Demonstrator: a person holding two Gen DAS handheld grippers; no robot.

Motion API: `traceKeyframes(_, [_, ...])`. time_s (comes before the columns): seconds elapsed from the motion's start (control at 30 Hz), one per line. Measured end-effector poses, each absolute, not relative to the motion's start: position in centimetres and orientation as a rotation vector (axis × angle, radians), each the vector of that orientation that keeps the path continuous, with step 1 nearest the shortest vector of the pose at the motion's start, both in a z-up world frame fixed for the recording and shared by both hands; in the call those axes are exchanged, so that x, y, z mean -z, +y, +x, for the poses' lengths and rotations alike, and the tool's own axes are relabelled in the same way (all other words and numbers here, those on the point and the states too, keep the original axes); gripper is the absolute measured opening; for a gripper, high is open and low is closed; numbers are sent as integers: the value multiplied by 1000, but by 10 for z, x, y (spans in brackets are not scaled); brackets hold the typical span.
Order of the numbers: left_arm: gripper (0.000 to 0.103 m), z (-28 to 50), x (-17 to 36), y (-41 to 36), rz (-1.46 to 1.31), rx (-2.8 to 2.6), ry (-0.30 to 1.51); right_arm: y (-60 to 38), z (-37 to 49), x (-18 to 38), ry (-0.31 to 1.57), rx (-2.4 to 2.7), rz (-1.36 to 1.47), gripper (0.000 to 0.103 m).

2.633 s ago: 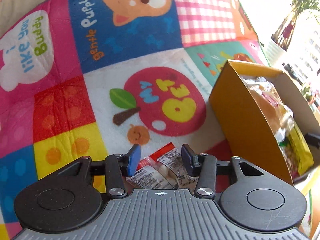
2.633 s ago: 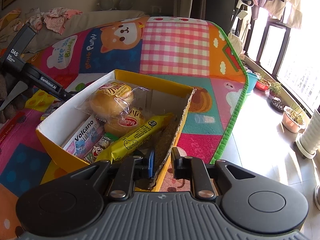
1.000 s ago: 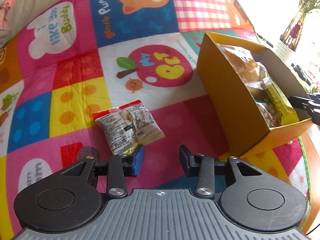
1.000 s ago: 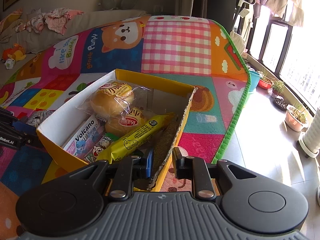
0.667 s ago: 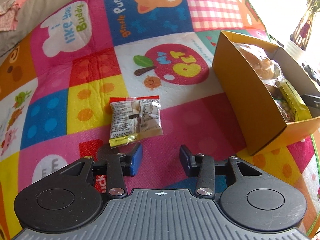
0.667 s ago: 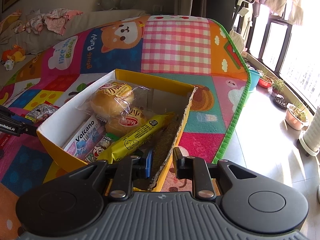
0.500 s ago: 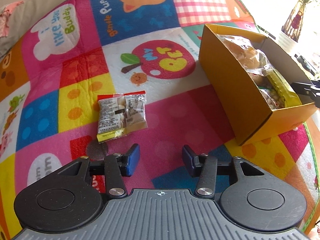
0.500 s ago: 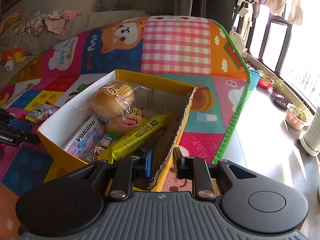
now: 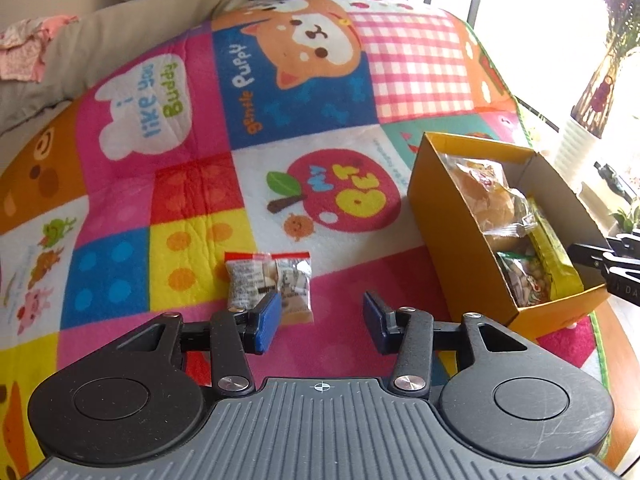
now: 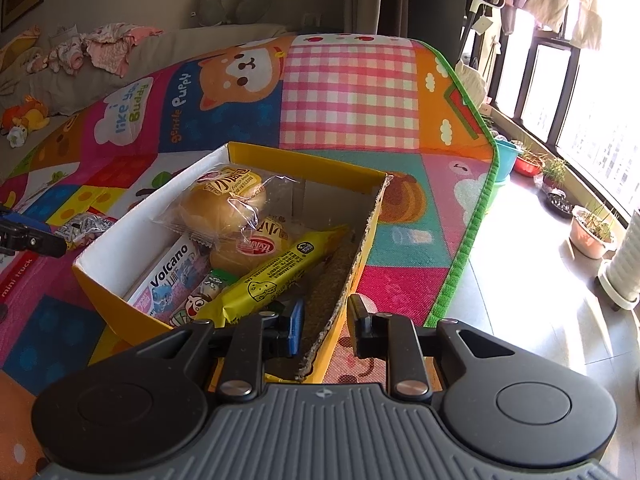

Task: Organize objects

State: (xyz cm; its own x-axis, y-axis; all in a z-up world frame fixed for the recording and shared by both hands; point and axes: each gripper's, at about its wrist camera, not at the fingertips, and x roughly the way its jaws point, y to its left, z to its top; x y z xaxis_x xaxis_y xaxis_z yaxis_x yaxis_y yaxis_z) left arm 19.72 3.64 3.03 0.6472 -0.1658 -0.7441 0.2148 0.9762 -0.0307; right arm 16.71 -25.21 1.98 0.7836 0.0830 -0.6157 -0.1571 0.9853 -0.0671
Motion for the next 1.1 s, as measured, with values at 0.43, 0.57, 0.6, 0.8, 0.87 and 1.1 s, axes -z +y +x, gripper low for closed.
traceKeyframes(0.43, [52, 243, 6, 59, -37, 90, 882, -253, 167, -19, 657, -137, -112, 23])
traceKeyframes(0.57, [59, 249, 8, 54, -13, 89, 881, -253, 167, -19, 657, -136, -110, 23])
traceKeyframes(0.6, [60, 249, 9, 53, -2, 87, 876, -253, 167, -19, 657, -135, -110, 23])
traceKeyframes(0.8, [79, 256, 13, 58, -16, 87, 890, -252, 167, -19, 660, -134, -111, 23])
traceKeyframes(0.87, [87, 259, 18, 58, -33, 104, 921, -252, 168, -19, 660, -133, -112, 23])
traceKeyframes(1.1, [91, 263, 23, 46, -1, 92, 900, -252, 168, -19, 662, -134, -115, 23])
